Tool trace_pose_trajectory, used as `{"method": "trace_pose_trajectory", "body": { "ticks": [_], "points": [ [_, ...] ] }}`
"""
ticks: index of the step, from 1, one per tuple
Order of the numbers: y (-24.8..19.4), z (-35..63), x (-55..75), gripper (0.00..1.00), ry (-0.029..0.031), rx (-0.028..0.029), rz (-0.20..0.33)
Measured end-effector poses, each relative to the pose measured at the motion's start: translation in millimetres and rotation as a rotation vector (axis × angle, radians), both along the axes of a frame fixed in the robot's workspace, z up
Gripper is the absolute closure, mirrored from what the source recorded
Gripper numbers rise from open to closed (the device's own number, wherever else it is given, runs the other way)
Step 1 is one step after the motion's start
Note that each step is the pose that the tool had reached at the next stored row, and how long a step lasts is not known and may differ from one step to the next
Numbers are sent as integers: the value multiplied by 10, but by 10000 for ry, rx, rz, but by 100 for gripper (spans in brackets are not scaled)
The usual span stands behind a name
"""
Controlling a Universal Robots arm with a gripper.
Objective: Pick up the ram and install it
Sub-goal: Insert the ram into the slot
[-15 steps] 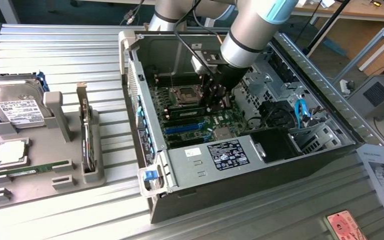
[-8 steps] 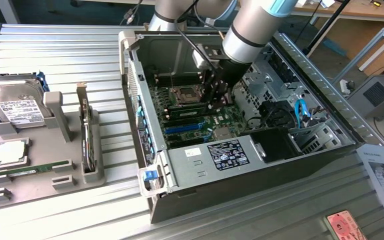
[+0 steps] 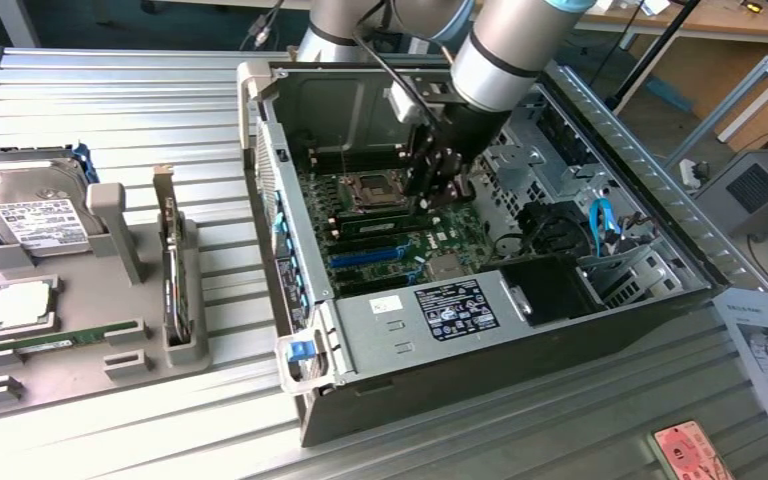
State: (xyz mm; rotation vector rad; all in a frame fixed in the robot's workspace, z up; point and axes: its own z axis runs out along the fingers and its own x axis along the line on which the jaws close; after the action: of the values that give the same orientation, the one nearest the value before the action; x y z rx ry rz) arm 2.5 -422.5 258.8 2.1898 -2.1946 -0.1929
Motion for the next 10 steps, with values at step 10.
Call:
{"method": "trace_pose_trajectory", "body": {
  "ticks": [10],
  "points": [
    [3, 333, 0, 62, -1, -9, 0]
  ]
}}
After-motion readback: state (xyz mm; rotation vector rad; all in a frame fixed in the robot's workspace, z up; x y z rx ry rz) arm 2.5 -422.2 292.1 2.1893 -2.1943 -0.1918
